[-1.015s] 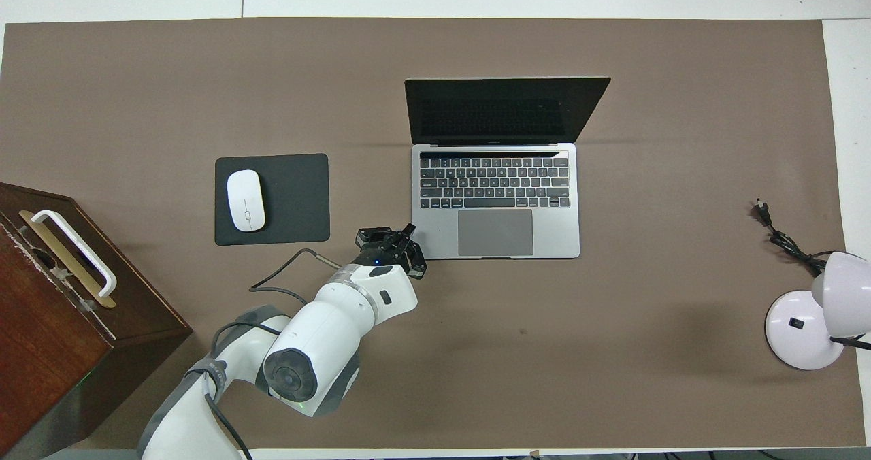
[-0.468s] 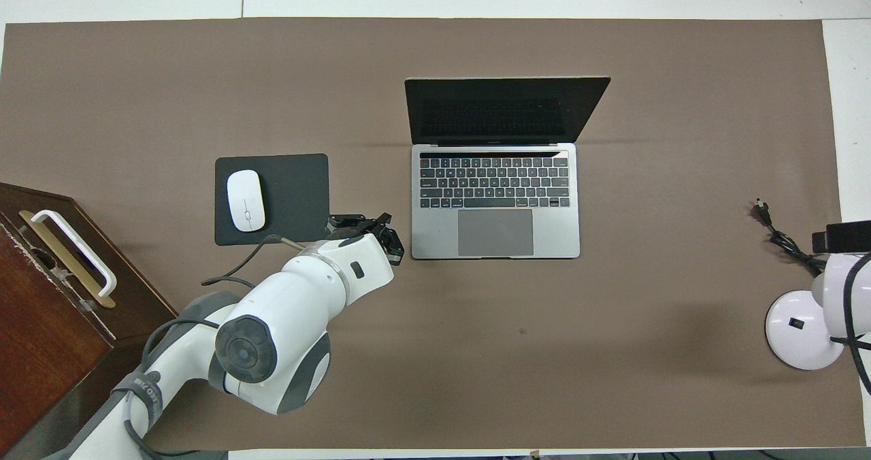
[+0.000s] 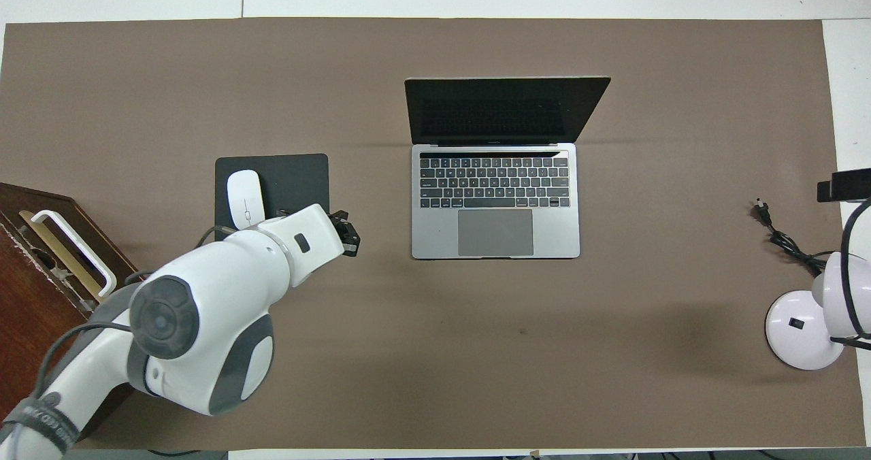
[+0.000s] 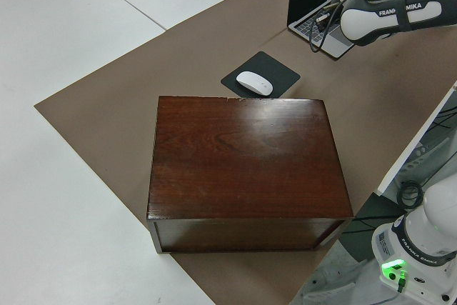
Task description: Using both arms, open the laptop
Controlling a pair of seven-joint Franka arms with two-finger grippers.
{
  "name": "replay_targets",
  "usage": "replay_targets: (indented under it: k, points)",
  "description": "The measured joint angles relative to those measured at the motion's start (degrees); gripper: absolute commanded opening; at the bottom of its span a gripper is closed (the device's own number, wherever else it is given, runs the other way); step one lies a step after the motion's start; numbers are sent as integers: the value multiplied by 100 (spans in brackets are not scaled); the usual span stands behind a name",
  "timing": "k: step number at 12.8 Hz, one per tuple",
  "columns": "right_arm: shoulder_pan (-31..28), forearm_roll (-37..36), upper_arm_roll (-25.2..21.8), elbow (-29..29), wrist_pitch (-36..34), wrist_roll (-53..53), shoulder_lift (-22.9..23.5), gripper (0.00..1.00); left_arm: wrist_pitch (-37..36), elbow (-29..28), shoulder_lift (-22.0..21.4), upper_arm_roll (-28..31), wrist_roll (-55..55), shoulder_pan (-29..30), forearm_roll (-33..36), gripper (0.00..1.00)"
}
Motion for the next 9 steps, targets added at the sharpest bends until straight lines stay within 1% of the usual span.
replay_targets:
  k: [1,3,7,8,9]
  points:
    - [-1,0,-2,180,-56,0,134,100,-478,153,-160,8,10,185,2,0]
    - [-3,0,-11,319,-76,0,322,100,-1215,460,-397,16,132,548,33,0]
    - [-4,0,-17,340,-159,0,415,100,-1970,762,-524,22,395,1100,192,0]
    - [-3,0,-14,337,-267,0,420,100,-2170,865,-536,21,468,1290,198,16]
    - [-2,0,-11,333,-366,0,431,100,-2454,1012,-546,23,519,1519,202,35]
